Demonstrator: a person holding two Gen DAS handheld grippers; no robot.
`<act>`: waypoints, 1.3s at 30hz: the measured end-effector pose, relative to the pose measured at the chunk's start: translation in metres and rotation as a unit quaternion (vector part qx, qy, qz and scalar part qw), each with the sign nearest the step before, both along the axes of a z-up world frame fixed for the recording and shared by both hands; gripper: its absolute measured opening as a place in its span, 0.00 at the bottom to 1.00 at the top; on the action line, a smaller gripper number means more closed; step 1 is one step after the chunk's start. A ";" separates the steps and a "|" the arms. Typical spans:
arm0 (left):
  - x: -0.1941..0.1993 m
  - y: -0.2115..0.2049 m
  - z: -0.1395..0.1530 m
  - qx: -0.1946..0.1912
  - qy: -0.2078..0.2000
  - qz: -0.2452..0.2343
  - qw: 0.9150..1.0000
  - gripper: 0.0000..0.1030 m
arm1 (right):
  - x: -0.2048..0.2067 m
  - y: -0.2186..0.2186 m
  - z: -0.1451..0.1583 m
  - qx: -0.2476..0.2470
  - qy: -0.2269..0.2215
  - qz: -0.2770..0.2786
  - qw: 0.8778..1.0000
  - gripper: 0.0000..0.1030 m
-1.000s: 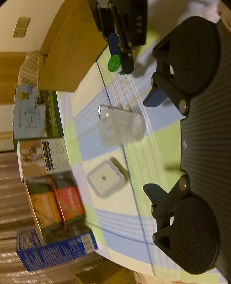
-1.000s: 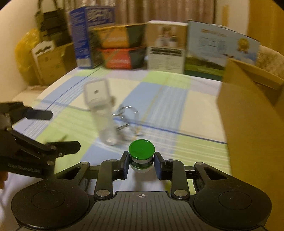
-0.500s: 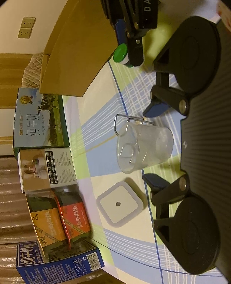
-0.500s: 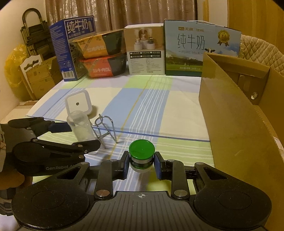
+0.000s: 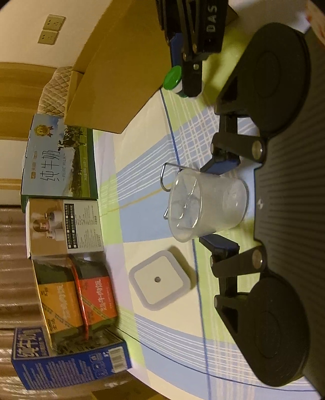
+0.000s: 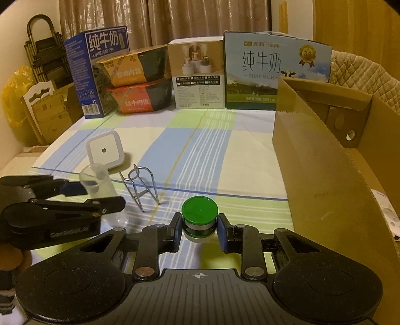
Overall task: Organize rigid objects
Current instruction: 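Grasp the clear plastic cup with the left tool while the right tool holds the jar, then carry the clear cup and green jar with both tools over the cardboard box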
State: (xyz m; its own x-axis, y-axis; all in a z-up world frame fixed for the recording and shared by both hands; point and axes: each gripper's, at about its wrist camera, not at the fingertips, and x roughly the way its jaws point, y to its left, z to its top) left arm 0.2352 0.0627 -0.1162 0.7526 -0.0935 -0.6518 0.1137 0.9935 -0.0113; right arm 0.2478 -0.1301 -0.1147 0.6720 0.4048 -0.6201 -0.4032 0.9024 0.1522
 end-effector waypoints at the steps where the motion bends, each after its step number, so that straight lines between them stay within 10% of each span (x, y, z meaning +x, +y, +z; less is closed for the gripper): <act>1: -0.003 -0.001 0.003 -0.001 0.001 0.001 1.000 0.45 | -0.001 0.000 0.001 -0.001 -0.002 0.000 1.000 0.25; 39: -0.161 -0.095 0.148 -0.027 -0.024 0.006 0.999 0.45 | -0.155 -0.100 0.122 0.047 -0.034 -0.065 0.996 0.25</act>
